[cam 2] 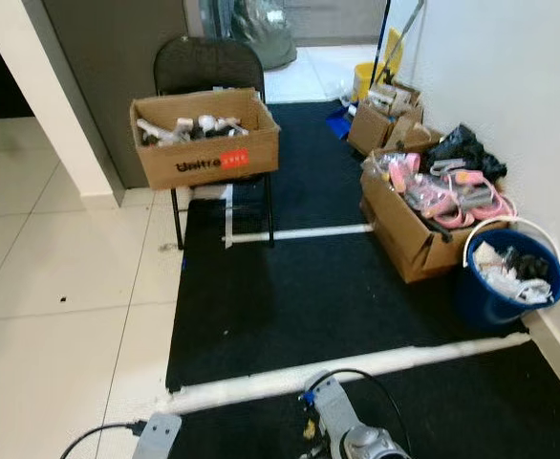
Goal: Picking trash to rubbish bin
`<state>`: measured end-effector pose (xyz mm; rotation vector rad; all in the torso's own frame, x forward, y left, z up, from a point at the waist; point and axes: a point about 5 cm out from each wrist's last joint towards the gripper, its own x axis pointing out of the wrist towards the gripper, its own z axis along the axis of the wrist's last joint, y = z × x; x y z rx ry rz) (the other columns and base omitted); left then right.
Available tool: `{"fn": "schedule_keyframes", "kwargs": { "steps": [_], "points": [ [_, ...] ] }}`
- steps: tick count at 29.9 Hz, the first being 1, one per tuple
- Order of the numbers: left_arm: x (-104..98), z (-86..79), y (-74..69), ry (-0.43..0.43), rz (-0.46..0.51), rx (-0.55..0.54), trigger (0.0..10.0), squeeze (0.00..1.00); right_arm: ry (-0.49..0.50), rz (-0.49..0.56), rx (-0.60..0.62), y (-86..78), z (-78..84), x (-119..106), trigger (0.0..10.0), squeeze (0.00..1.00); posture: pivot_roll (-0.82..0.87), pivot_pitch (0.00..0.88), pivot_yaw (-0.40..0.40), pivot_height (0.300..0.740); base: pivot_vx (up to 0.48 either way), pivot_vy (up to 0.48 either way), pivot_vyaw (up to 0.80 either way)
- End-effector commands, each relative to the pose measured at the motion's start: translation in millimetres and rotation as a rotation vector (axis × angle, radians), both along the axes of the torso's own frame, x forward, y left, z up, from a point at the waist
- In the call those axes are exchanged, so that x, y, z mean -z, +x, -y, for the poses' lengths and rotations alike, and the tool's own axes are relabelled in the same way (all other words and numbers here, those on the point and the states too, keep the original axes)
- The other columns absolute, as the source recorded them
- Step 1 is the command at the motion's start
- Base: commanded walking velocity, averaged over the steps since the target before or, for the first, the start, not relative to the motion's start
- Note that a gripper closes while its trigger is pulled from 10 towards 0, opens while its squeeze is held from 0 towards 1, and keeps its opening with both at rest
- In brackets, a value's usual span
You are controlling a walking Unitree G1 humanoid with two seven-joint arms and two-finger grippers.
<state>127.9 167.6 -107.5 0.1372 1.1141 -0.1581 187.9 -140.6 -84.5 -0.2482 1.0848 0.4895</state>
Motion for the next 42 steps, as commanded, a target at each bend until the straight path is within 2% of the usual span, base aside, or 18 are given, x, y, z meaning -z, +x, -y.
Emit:
{"fn": "schedule_keyframes", "kwargs": {
  "steps": [1,15,21,42],
  "points": [
    [1.1,-1.1,-3.3,-0.008,-0.015,-0.018,10.0,0.0,0.005,0.007,-0.007,1.8,-2.9,-0.9,10.0,0.0,0.04,0.023,-0.005,0.74,0.334,0.0,0.0],
    [1.5,0.2,-4.7,-0.022,-0.021,-0.012,10.0,0.0,0.009,0.002,-0.001,1.0,-2.7,-0.5,10.0,0.0,0.04,0.024,-0.001,0.74,0.34,0.0,0.0],
    [1.4,0.4,-4.3,-0.023,-0.02,-0.006,10.0,0.0,0.004,-0.008,-0.001,-0.2,-2.7,0.2,10.0,0.0,0.04,0.023,-0.001,0.74,0.334,0.0,-0.61],
    [1.3,0.6,-4.0,-0.027,-0.019,-0.003,10.0,0.0,0.015,0.002,-0.004,0.7,-4.1,-0.4,10.0,0.0,0.04,0.027,-0.002,0.74,0.353,0.0,0.0]
  ]
}}
